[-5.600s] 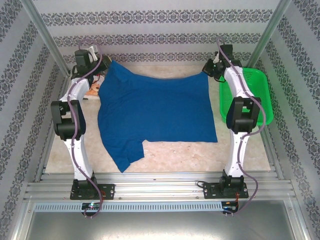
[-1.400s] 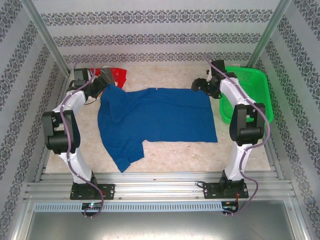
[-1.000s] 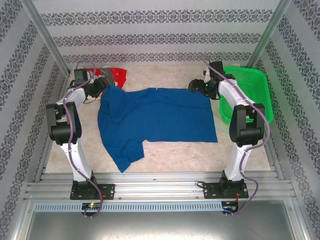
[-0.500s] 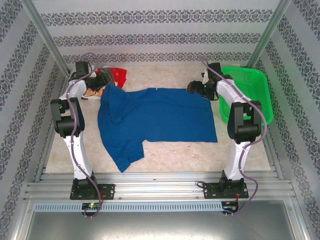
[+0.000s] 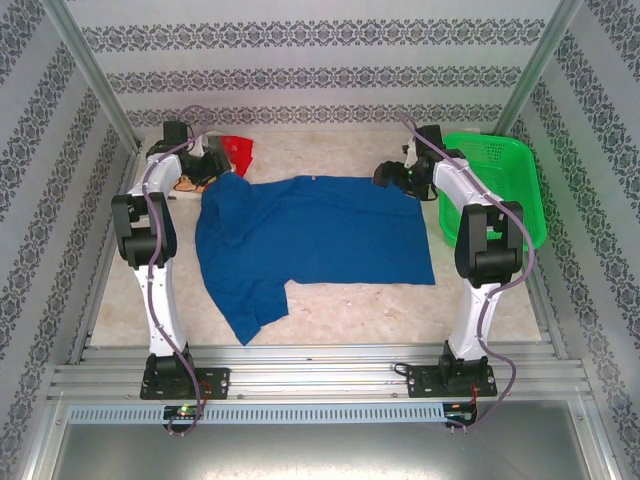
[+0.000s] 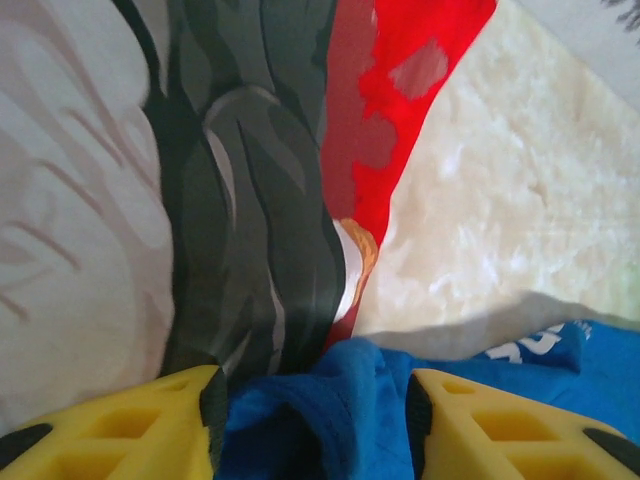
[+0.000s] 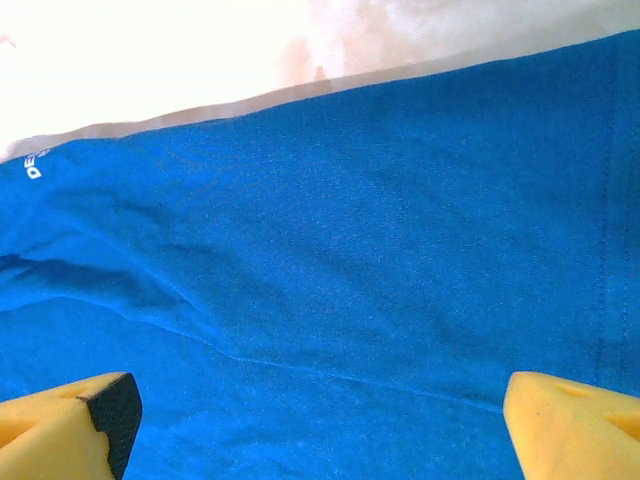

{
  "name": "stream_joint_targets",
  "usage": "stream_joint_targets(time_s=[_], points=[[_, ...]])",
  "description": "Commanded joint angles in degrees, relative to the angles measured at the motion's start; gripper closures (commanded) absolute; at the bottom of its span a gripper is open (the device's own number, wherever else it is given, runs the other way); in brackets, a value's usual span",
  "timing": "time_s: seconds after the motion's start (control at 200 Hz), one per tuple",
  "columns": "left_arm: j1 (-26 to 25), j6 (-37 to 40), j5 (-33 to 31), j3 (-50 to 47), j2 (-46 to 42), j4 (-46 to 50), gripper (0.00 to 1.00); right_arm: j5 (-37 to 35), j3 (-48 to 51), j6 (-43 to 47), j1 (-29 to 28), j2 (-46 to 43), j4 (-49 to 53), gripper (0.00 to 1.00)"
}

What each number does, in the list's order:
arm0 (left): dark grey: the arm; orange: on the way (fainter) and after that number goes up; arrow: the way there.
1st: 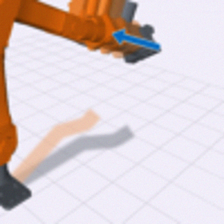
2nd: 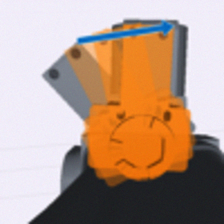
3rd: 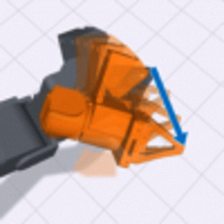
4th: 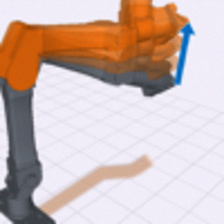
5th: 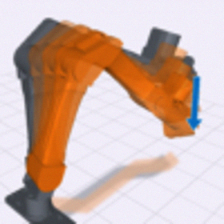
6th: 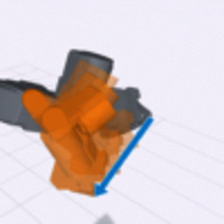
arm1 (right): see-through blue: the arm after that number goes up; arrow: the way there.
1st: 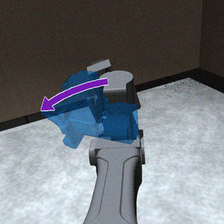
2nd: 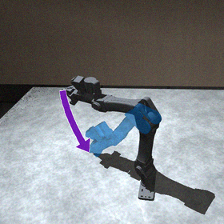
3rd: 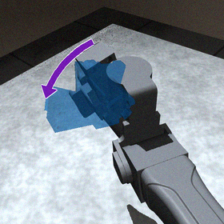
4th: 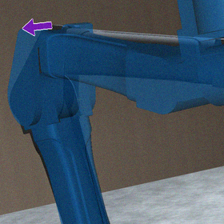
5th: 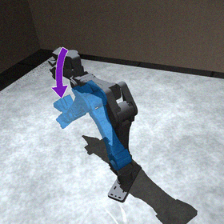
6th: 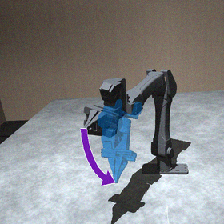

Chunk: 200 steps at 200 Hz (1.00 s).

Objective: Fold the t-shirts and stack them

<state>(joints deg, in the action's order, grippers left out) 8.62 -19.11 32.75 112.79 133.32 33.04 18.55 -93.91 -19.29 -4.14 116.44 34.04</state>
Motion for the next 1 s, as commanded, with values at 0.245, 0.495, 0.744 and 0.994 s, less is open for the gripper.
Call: stream_joint_targets(time_s=[0.245, 0.495, 0.744, 0.994], points=[[0.2, 1.9, -3.3, 8.9, 0.4, 5.0, 1.0, 0.4, -1.0, 0.0, -0.4, -1.1, 0.6, 0.07], [1.3, -0.3, -5.2, 11.7, 1.1, 1.6, 1.0, 0.5, -1.0, -0.5, -0.6, -0.7, 0.3, 0.06], [2.5, -0.7, -4.1, 17.6, 5.7, 3.4, 1.0, 0.6, -1.5, -0.5, -0.6, -0.4, 0.9, 0.06], [3.2, -7.2, -2.7, 18.5, 4.0, 0.1, 0.36, 1.1, -2.2, -0.8, -1.0, -0.1, 1.0, 0.06]])
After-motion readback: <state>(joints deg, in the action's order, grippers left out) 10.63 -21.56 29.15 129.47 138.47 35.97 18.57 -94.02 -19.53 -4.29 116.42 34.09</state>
